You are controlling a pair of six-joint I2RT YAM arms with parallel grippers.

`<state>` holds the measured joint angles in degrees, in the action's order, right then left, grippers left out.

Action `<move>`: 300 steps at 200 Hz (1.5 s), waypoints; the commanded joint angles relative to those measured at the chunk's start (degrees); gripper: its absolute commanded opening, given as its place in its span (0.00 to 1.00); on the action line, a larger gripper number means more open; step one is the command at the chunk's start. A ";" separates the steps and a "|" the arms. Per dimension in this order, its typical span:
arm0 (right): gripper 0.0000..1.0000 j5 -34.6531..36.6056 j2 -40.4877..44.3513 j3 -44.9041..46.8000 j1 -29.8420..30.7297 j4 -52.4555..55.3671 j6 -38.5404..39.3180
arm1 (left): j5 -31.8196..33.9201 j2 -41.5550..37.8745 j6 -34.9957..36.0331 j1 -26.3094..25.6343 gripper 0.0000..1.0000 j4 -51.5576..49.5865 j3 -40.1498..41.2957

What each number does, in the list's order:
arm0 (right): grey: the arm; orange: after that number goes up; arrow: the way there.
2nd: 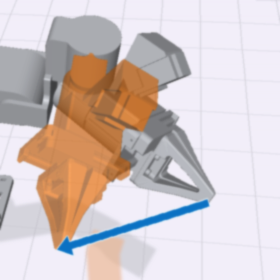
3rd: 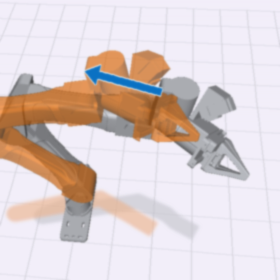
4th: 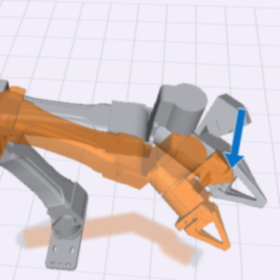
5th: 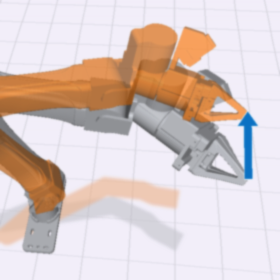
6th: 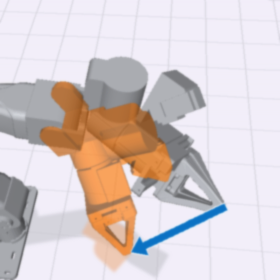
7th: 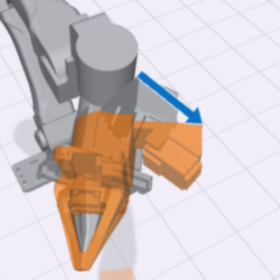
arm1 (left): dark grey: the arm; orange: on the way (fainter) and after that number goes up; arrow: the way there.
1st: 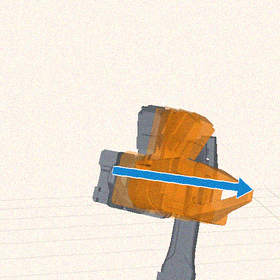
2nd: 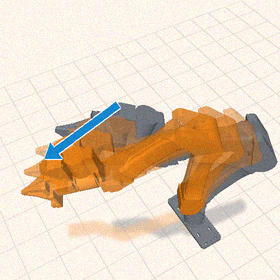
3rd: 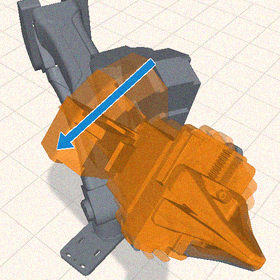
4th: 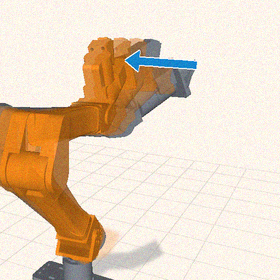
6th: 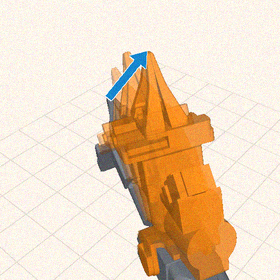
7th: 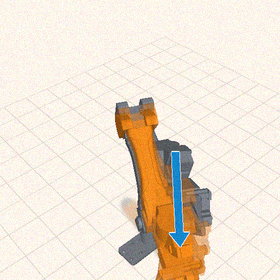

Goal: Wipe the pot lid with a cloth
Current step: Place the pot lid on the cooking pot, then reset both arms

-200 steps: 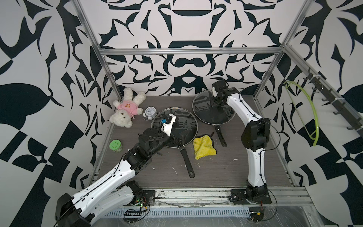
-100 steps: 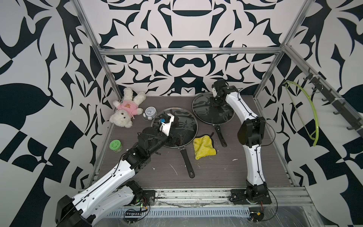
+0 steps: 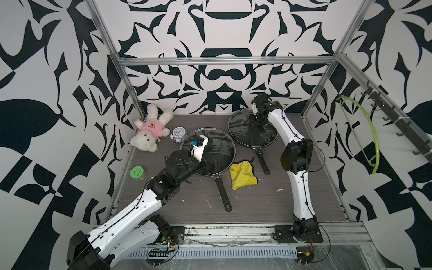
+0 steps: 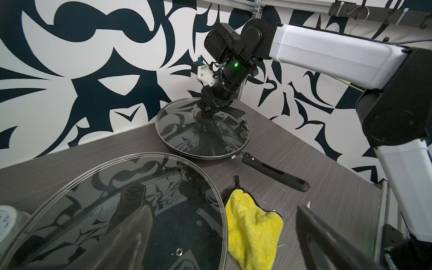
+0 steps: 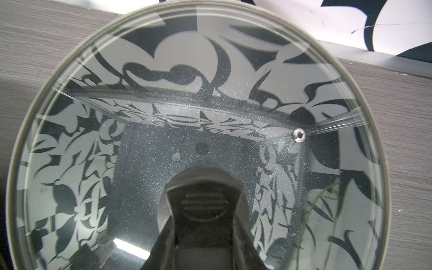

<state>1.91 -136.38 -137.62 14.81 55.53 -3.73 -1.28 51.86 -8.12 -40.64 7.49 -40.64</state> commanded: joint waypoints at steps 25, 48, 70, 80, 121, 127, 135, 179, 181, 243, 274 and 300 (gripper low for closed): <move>0.00 -0.18 2.61 -1.47 -0.02 -2.39 -0.05 | 1.04 0.22 -2.13 1.42 0.99 0.03 0.27; 0.13 -0.31 6.93 3.45 -0.04 -6.43 -0.80 | 1.67 1.08 -4.03 3.50 0.99 -1.61 -0.82; 0.37 -0.66 12.33 9.62 0.00 -11.66 -1.36 | 2.68 1.82 -7.01 6.04 0.99 -2.85 -1.51; 0.46 -0.67 14.68 12.17 0.02 -13.78 -1.44 | 2.94 2.06 -8.10 7.29 0.99 -3.39 -1.73; 0.92 -0.24 26.45 27.74 -0.04 -23.92 -1.62 | 7.78 2.15 -10.19 15.15 0.99 -5.60 -2.32; 0.94 -0.24 28.68 31.12 -0.03 -26.20 -1.72 | 7.88 2.27 -10.48 16.89 0.99 -5.73 -2.34; 0.95 -0.08 31.73 35.75 -0.01 -29.43 -1.79 | 7.91 2.65 -10.99 19.24 0.99 -5.81 -2.42; 0.95 5.18 50.52 64.59 -0.02 -49.73 -2.13 | 8.49 5.07 -9.46 30.16 0.99 -0.55 1.69; 0.95 5.64 51.34 65.97 -0.04 -50.52 -2.11 | 8.55 5.20 -9.17 30.57 0.99 -0.13 2.05; 0.95 18.55 69.64 101.34 0.00 -77.47 -2.19 | 11.80 9.46 4.85 35.79 0.99 16.57 13.70; 0.95 24.76 68.57 110.83 0.00 -88.29 -2.11 | 10.91 14.87 6.03 37.40 0.99 24.65 17.33; 0.95 28.95 63.76 114.14 -0.03 -95.44 -1.75 | 9.08 22.34 5.52 38.83 0.99 34.86 19.18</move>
<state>23.92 -70.02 -24.97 14.76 -26.02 -5.65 9.61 69.32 -3.73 -3.20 30.13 -22.63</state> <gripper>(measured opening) 0.936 0.990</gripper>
